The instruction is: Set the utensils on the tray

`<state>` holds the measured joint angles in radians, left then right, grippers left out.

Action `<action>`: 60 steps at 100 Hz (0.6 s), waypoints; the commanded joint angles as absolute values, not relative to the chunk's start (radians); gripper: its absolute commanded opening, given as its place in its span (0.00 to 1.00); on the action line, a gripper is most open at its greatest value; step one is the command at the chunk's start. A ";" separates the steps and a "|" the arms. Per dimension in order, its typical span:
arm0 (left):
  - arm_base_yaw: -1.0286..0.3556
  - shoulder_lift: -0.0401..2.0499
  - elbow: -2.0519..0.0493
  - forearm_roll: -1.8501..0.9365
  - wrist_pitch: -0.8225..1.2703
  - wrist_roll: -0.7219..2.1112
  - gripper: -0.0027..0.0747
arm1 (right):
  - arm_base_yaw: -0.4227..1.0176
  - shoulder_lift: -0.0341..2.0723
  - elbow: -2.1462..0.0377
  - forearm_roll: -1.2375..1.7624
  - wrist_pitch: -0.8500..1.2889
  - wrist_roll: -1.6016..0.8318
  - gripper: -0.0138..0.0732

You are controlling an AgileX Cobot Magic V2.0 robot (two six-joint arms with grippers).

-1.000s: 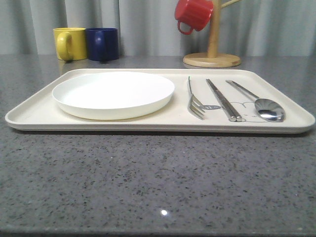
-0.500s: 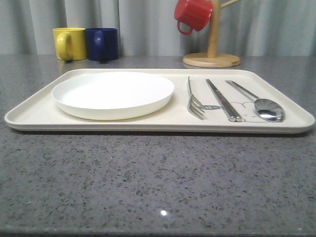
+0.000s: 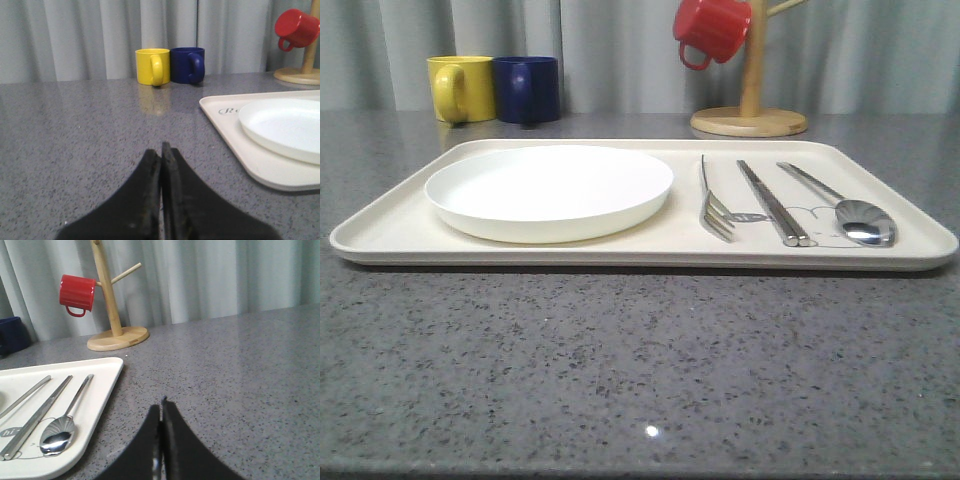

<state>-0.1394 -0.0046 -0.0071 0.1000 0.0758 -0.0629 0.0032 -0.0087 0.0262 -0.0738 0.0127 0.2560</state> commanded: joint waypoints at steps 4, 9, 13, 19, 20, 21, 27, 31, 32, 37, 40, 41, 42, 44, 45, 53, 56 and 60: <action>-0.116 -0.040 0.000 0.090 -0.028 -0.078 0.01 | -0.001 -0.033 0.010 -0.077 -0.069 0.248 0.07; -0.110 -0.040 0.010 0.088 -0.034 -0.080 0.01 | -0.001 -0.033 0.010 -0.077 -0.069 0.248 0.07; -0.108 -0.040 0.019 0.087 -0.045 -0.080 0.01 | -0.001 -0.033 0.010 -0.077 -0.070 0.248 0.07; -0.108 -0.040 0.031 0.079 -0.070 -0.080 0.01 | -0.001 -0.033 0.010 -0.077 -0.070 0.248 0.07; -0.108 -0.040 0.035 0.079 -0.074 -0.080 0.01 | -0.001 -0.033 0.010 -0.077 -0.070 0.248 0.07; -0.108 -0.040 0.037 0.077 -0.077 -0.080 0.01 | -0.001 -0.033 0.010 -0.077 -0.070 0.248 0.07; -0.108 -0.040 0.037 0.074 -0.084 -0.080 0.01 | -0.001 -0.033 0.010 -0.077 -0.070 0.248 0.07; -0.108 -0.040 0.037 0.074 -0.092 -0.080 0.01 | -0.001 -0.033 0.010 -0.077 -0.070 0.248 0.07; -0.108 -0.040 0.037 0.074 -0.092 -0.080 0.01 | -0.001 -0.033 0.010 -0.077 -0.070 0.248 0.07; -0.108 -0.040 0.037 0.074 -0.102 -0.080 0.01 | -0.001 -0.033 0.010 -0.077 -0.070 0.248 0.07; -0.108 -0.040 0.037 0.074 -0.110 -0.080 0.01 | -0.001 -0.033 0.010 -0.077 -0.070 0.248 0.07; -0.108 -0.040 0.037 0.074 -0.111 -0.080 0.01 | -0.001 -0.033 0.010 -0.077 -0.070 0.248 0.07; -0.108 -0.040 0.037 0.074 -0.115 -0.080 0.01 | -0.001 -0.033 0.010 -0.077 -0.070 0.248 0.07; -0.108 -0.040 0.037 0.074 -0.116 -0.080 0.01 | -0.001 -0.033 0.010 -0.077 -0.070 0.248 0.07; -0.108 -0.040 0.037 0.074 -0.119 -0.080 0.01 | -0.001 -0.033 0.010 -0.077 -0.070 0.248 0.07; -0.108 -0.040 0.037 0.074 -0.122 -0.080 0.01 | -0.001 -0.033 0.010 -0.077 -0.070 0.248 0.07; -0.108 -0.040 0.037 0.074 -0.122 -0.080 0.01 | -0.001 -0.033 0.010 -0.077 -0.070 0.248 0.07; -0.108 -0.040 0.037 0.074 -0.122 -0.080 0.01 | -0.001 -0.033 0.010 -0.077 -0.070 0.248 0.07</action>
